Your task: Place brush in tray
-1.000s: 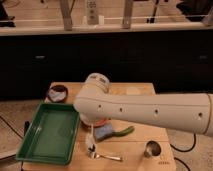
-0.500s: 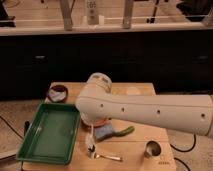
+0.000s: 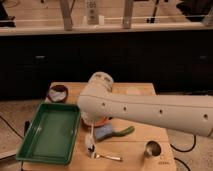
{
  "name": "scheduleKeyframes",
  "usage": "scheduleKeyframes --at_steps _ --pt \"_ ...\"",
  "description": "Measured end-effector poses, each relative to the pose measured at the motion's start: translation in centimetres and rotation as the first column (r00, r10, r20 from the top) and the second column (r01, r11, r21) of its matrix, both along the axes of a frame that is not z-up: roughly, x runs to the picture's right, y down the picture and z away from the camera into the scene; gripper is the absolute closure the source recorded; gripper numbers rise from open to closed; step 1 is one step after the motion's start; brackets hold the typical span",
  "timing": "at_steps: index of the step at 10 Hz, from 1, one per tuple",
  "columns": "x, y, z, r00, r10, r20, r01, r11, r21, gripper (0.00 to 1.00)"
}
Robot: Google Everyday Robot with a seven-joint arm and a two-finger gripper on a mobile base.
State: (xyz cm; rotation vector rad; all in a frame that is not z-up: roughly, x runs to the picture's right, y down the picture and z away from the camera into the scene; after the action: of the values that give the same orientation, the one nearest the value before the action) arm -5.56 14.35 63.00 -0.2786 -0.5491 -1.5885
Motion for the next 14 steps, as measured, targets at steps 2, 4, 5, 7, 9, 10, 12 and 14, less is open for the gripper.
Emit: scheduleKeyframes --at_steps 2,4,5,7,9,10,12,14 --pt "-0.14 -0.11 -0.12 1.0 -0.001 0.007 0.001 1.0 -0.001 0.95" --pt "-0.12 -0.22 -0.2 1.0 -0.001 0.01 0.001 1.0 -0.002 0.95" --pt "-0.16 -0.22 -0.25 1.0 -0.003 0.012 0.003 1.0 -0.004 0.95" --pt "-0.26 -0.3 -0.32 1.0 -0.007 0.017 0.007 1.0 -0.004 0.95" --pt "-0.35 -0.36 -0.38 1.0 -0.013 0.022 0.013 0.9999 -0.004 0.95" --pt "-0.35 -0.39 -0.41 1.0 -0.016 0.024 0.016 0.9999 -0.004 0.95" --pt "-0.49 -0.4 -0.52 0.999 -0.022 0.031 0.022 0.9997 -0.006 0.95" --pt "-0.6 -0.48 -0.6 0.999 -0.026 0.036 0.026 0.9996 -0.006 0.95"
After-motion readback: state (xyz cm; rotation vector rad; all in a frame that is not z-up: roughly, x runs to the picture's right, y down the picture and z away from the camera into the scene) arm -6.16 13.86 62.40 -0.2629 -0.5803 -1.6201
